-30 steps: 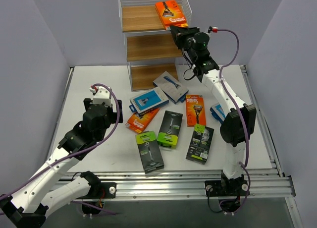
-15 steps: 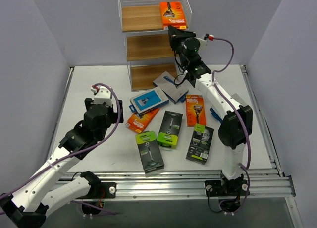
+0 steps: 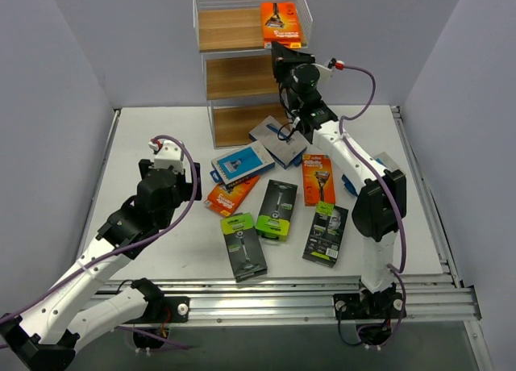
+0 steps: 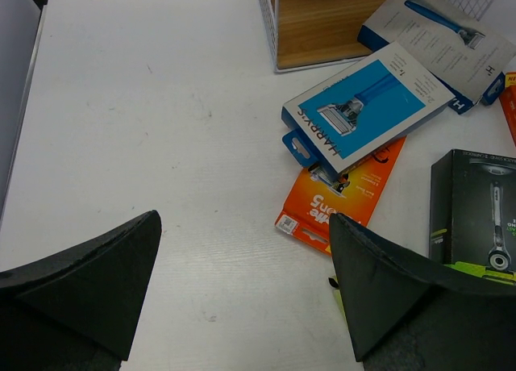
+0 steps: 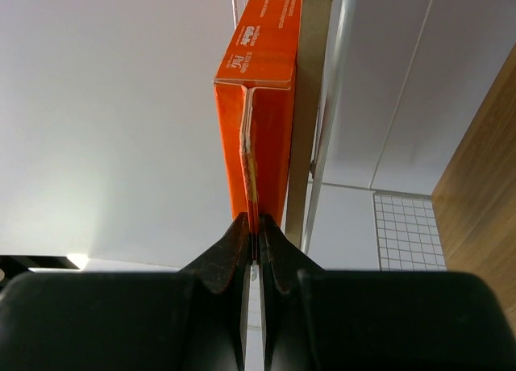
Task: Place and organize the shaving razors onto the shelf
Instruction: Place the shaving razor onto shelf
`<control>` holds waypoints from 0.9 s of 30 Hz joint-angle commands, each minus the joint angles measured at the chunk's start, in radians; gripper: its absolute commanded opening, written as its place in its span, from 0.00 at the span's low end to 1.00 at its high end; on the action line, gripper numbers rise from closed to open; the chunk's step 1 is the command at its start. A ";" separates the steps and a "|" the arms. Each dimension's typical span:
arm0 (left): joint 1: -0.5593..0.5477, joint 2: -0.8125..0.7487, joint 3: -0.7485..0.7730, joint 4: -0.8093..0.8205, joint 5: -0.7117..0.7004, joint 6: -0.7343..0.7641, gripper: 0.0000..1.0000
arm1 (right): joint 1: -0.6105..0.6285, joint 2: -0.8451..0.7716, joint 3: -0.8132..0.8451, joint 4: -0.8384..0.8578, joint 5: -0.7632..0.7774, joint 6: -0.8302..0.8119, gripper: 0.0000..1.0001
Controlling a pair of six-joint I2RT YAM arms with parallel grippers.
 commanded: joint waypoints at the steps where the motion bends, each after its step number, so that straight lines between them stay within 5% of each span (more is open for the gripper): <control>1: -0.003 -0.002 0.019 0.020 0.009 0.003 0.94 | -0.020 -0.009 0.036 0.066 0.043 0.011 0.00; 27: -0.001 0.014 0.022 0.015 0.014 0.003 0.94 | -0.083 0.063 0.122 0.020 -0.068 0.025 0.00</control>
